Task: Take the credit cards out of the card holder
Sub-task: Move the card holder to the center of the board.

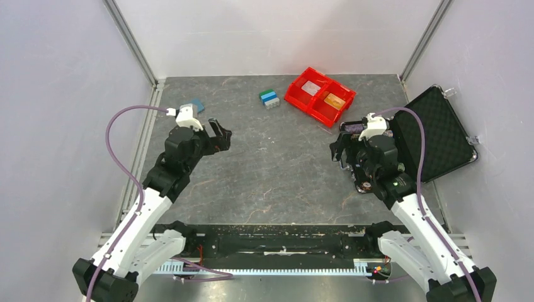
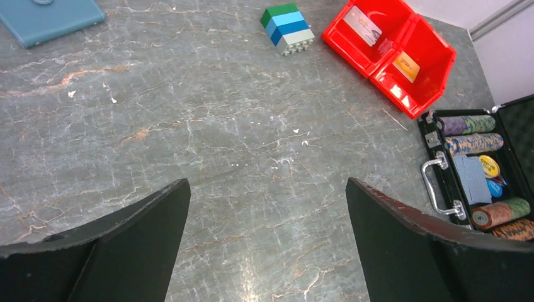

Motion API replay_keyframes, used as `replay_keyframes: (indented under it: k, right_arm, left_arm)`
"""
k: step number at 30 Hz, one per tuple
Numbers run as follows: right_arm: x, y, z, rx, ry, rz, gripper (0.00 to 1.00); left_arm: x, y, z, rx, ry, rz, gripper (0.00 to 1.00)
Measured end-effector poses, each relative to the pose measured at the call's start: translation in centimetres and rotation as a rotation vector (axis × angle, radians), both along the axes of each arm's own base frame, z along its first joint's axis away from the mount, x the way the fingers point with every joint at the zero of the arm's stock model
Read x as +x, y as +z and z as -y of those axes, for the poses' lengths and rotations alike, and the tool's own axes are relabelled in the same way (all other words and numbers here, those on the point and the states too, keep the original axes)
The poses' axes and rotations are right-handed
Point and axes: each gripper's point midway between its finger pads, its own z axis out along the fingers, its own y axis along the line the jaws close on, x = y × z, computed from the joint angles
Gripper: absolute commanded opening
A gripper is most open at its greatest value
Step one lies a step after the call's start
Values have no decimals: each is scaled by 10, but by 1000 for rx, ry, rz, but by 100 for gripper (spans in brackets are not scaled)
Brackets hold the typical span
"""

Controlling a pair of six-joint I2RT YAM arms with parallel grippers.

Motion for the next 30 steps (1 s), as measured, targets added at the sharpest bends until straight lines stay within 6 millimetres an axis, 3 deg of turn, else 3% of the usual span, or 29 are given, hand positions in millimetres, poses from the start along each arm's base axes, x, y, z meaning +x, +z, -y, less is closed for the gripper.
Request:
replay_keyframes:
  k: [7,12,18,21,24,30]
  right_arm:
    - [-1,9,-10,71,25,28,98]
    - [-7,8,-18,113,63,31,98]
    - [-8,17,-25,151,91,56,98]
    - [-8,18,-26,165,94,57,98]
    - [-9,20,-28,175,98,61,98]
    - [-11,27,-32,194,122,71,98]
  left_arm:
    - [17,-20,-10,31,90,-38,100]
    - [50,-41,-31,45,188,-146,100]
    - [91,-53,-105,-114,388,-214,92]
    - [108,-64,-136,-206,462,-231,83]
    - [126,-85,-149,-271,494,-274,76]
    - [148,-152,-172,-349,579,-392,60]
